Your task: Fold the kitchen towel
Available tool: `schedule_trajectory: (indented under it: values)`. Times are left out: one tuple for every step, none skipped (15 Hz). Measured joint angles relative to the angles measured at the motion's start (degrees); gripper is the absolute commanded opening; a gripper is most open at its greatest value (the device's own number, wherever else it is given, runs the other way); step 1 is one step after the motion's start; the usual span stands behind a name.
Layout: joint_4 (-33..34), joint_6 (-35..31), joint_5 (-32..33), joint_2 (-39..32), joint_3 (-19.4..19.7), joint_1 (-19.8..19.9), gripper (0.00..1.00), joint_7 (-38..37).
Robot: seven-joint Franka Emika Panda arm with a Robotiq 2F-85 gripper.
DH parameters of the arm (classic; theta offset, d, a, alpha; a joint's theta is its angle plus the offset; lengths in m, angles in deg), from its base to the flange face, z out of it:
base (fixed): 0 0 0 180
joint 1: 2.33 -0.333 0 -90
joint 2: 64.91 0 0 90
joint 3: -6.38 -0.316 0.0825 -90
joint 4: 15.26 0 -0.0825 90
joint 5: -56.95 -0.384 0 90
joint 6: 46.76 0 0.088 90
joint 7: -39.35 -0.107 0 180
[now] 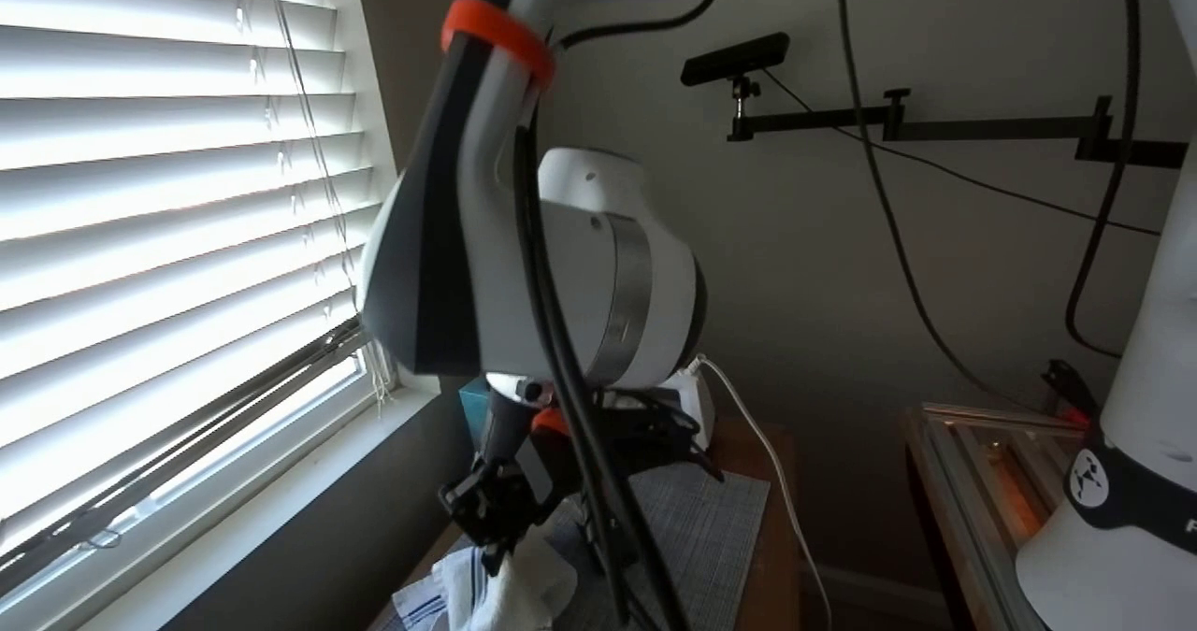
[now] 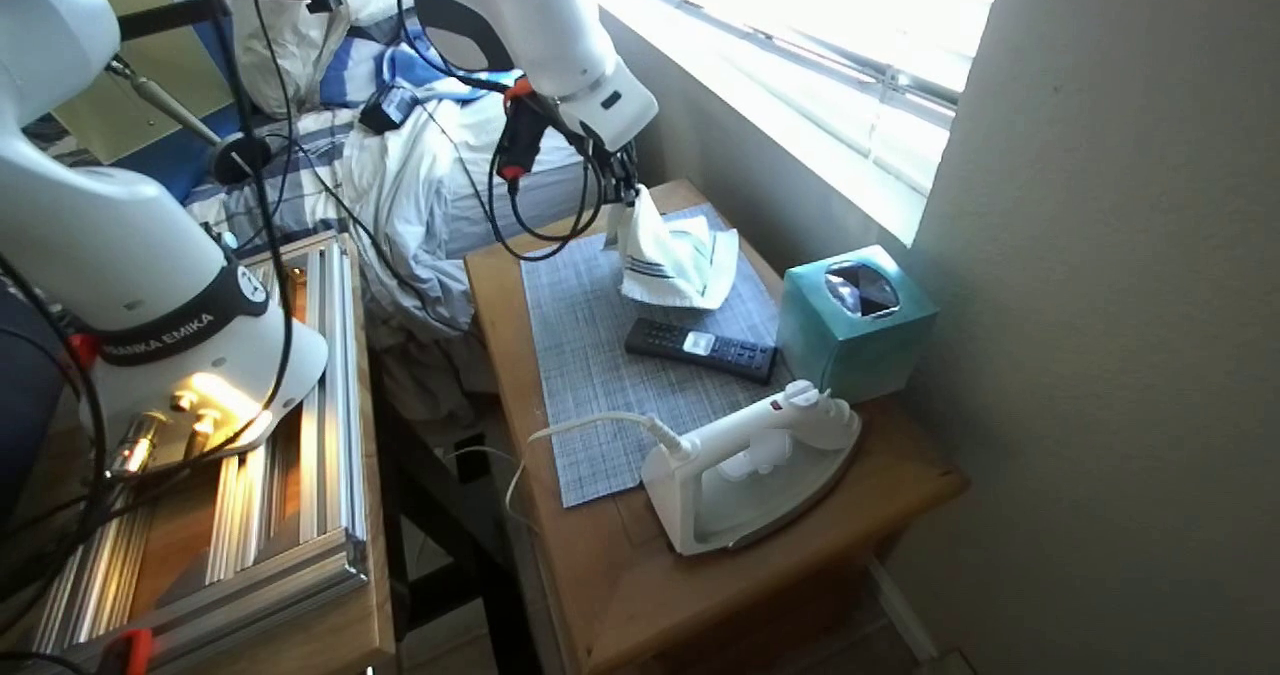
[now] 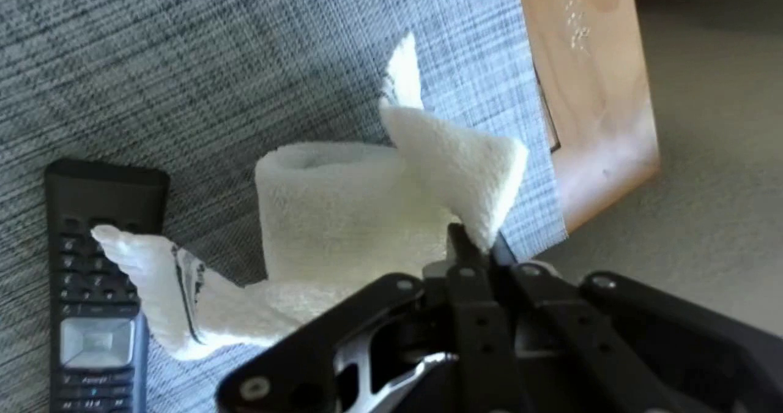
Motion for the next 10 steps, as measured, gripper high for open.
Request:
schedule_trajectory:
  values:
    - [1.24,-0.04,0.66,-2.64,1.00,-1.06,0.01,0.00]
    - [2.56,-0.05,1.24,-5.11,2.13,-2.29,0.01,0.00]
    - [4.03,-0.05,1.96,-7.45,3.44,-3.64,0.01,-0.03]
    - [5.50,-0.05,2.52,-9.47,4.77,-5.02,0.01,-0.07]
    - [7.12,-0.05,2.89,-11.32,6.21,-6.52,0.01,-0.10]
    - [8.76,-0.05,3.08,-12.92,7.66,-8.02,0.01,-0.14]
    - [10.43,-0.02,3.16,-14.34,9.17,-9.62,0.30,-0.28]
    - [12.03,0.19,3.18,-15.54,10.76,-11.30,0.31,-0.54]
    - [13.46,0.75,3.18,-16.47,12.46,-13.03,0.38,-1.06]
    - [14.72,1.51,3.17,-17.18,14.28,-14.90,0.44,-1.76]
